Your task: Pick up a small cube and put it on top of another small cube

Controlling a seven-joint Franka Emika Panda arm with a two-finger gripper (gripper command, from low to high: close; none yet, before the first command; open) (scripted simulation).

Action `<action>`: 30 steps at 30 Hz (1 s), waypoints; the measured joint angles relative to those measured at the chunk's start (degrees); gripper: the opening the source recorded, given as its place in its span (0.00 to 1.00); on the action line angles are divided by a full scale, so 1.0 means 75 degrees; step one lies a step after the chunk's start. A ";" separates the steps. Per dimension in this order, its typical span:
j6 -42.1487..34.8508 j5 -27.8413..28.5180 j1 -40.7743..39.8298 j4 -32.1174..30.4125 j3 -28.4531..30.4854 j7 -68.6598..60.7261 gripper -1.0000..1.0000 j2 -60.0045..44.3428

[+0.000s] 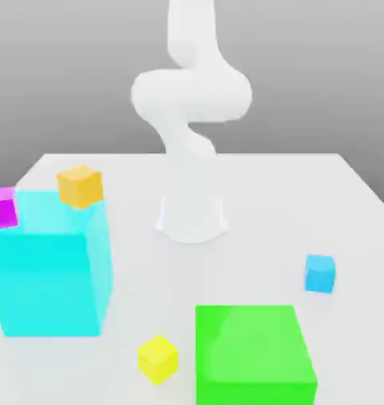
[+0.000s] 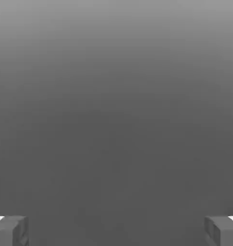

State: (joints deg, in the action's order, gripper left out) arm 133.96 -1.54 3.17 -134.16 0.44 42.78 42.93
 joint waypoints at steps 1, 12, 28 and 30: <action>0.0123 -0.0086 0.0185 -0.0136 0.0020 -0.0173 0.50 -0.0169; 0.1370 -0.0842 0.2022 -0.1521 -0.0116 -0.1852 0.50 -0.1918; 0.3220 -0.1151 0.4126 -0.3532 -0.1274 -0.3672 0.50 -0.4364; 0.3464 -0.0995 0.4294 -0.3789 -0.1473 -0.3759 0.50 -0.4653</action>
State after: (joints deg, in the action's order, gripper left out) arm 159.94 -9.00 35.38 -162.58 -10.61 14.59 8.03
